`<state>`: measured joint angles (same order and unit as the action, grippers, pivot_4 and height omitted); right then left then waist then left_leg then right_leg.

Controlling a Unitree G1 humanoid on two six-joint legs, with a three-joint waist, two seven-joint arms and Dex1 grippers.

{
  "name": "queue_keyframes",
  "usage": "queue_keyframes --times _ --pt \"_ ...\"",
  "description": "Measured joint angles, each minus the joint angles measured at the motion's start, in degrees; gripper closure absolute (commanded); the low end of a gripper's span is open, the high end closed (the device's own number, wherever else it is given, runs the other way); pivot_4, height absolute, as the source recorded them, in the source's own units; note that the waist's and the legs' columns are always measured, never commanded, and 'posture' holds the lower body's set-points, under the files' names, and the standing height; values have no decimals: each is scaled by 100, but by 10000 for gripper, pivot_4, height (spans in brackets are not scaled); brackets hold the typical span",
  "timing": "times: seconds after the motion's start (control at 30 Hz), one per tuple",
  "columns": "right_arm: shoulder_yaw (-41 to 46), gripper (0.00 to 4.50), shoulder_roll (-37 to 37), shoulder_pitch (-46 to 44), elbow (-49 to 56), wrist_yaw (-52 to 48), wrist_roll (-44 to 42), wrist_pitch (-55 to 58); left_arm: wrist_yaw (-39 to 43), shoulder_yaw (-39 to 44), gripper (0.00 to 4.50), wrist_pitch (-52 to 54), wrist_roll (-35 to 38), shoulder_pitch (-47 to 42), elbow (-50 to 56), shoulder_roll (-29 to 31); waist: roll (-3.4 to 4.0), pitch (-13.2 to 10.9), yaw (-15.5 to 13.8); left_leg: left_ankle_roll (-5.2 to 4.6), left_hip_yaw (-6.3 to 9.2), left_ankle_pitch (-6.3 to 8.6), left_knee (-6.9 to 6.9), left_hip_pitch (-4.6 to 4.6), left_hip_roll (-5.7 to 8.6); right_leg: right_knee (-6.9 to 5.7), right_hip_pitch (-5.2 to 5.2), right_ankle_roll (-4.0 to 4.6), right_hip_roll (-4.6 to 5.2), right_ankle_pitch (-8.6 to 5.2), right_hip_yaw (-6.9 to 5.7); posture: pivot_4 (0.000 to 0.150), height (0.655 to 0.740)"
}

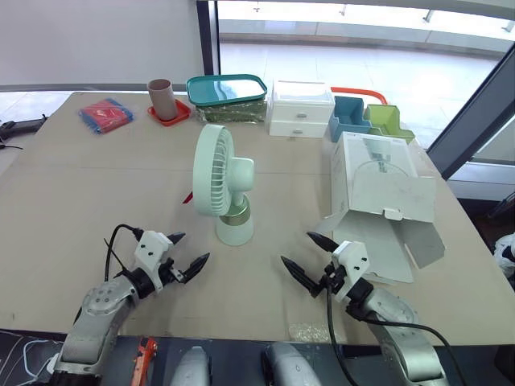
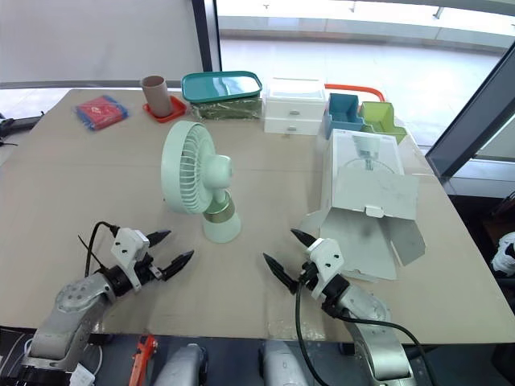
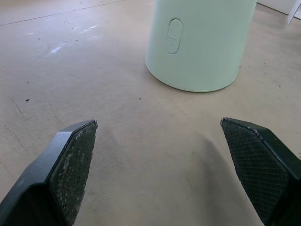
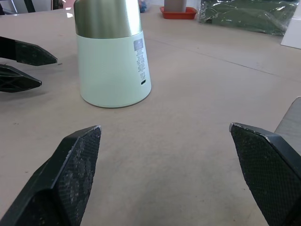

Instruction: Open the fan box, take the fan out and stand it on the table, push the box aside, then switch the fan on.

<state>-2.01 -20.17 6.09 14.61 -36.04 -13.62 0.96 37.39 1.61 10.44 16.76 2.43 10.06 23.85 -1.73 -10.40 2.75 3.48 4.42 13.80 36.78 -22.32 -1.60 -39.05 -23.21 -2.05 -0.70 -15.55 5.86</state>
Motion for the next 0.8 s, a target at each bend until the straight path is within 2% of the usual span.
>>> queue_keyframes --times 0.5,0.8 --pt "19 0 5 29 22 161 -14 64 -196 -76 286 140 25 12 185 -228 0 0 -1 0 0 0 0 1 1 0 1 0 0 0 1 1500 7400" --pt "6 0 -244 26 178 -65 -127 182 170 -75 286 348 173 -154 181 118 1 0 0 0 0 0 0 1 1 0 1 0 -1 0 1 1500 7400"
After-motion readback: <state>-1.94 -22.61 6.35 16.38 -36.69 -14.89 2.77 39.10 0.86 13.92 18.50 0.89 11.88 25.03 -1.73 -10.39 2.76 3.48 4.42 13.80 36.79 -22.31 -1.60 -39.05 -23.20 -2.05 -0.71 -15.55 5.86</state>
